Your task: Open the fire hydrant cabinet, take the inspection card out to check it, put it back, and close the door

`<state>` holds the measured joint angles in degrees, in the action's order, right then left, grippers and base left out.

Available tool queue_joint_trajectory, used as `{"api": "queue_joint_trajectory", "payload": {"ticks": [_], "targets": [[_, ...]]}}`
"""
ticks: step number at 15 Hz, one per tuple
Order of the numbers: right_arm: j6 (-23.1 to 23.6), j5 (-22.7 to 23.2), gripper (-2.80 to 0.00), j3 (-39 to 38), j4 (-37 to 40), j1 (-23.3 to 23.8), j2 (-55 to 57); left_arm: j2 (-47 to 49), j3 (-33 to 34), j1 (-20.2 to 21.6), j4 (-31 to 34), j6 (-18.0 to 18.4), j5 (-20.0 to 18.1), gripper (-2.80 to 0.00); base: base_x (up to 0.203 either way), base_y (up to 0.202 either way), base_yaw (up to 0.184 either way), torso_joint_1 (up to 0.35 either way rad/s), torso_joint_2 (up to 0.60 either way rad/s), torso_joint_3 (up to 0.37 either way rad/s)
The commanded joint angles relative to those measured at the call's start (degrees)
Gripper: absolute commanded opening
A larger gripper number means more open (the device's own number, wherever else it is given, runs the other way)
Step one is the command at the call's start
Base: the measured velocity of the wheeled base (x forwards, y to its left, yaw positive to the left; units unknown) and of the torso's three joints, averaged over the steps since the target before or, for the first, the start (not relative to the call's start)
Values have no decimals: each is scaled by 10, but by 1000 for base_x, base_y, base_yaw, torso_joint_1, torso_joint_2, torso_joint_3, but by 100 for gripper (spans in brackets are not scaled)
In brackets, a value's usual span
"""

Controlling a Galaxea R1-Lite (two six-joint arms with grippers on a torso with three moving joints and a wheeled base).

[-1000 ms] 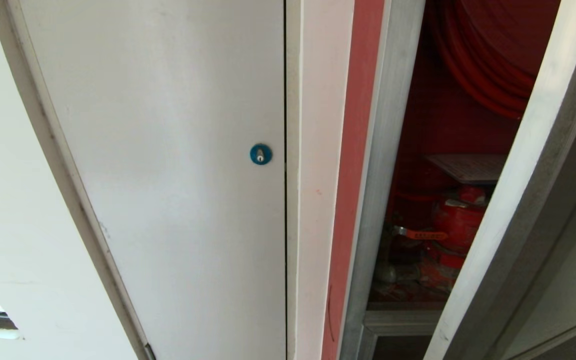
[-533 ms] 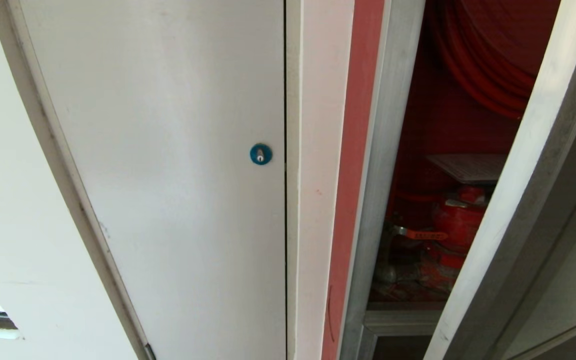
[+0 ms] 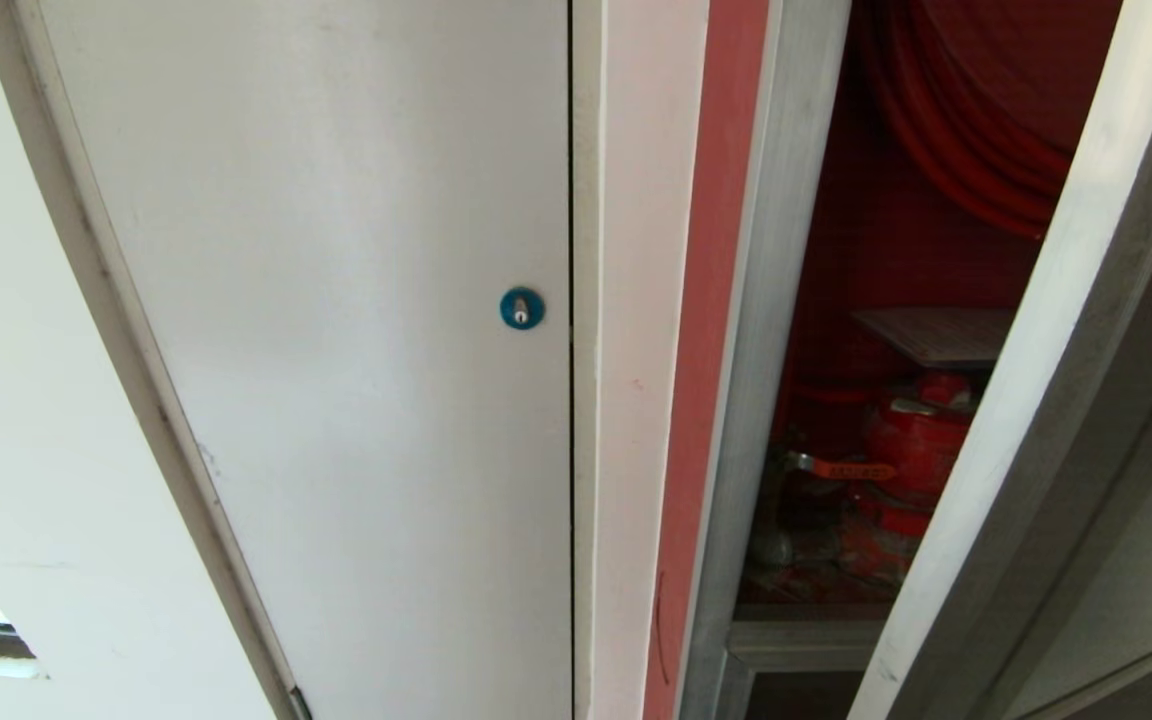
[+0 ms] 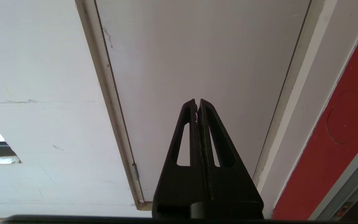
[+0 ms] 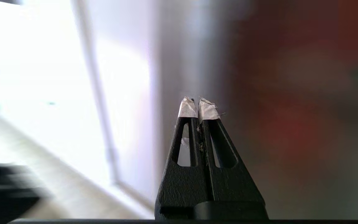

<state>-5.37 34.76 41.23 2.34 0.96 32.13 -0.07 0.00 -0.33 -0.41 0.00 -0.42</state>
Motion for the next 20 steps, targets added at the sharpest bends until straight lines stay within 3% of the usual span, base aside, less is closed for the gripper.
{"api": "queue_joint_trajectory", "payload": {"ticks": [1, 3, 8, 11, 16, 20], "targets": [[-29, 100, -280, 39, 4, 0, 73, 1, 0, 0, 0, 0, 0, -280, 0, 0, 0, 0, 0, 0], [-36, 176, -280, 44, 5, -1, 102, 1, 0, 0, 0, 0, 0, -280, 0, 0, 0, 0, 0, 0], [-36, 188, -280, 55, -1, -49, 167, 1, 0, 0, 0, 0, 0, -280, 0, 0, 0, 0, 0, 0], [-32, 155, -280, 99, -3, -94, 232, 1, 0, 0, 0, 0, 0, -280, 0, 0, 0, 0, 0, 0], [-31, 48, -280, 110, -40, -162, 267, 1, 0, 0, 0, 0, 0, -280, 0, 0, 0, 0, 0, 0], [-30, 36, -280, 120, -67, -166, 303, 1, 0, 0, 0, 0, 0, -280, 0, 0, 0, 0, 0, 0]]}}
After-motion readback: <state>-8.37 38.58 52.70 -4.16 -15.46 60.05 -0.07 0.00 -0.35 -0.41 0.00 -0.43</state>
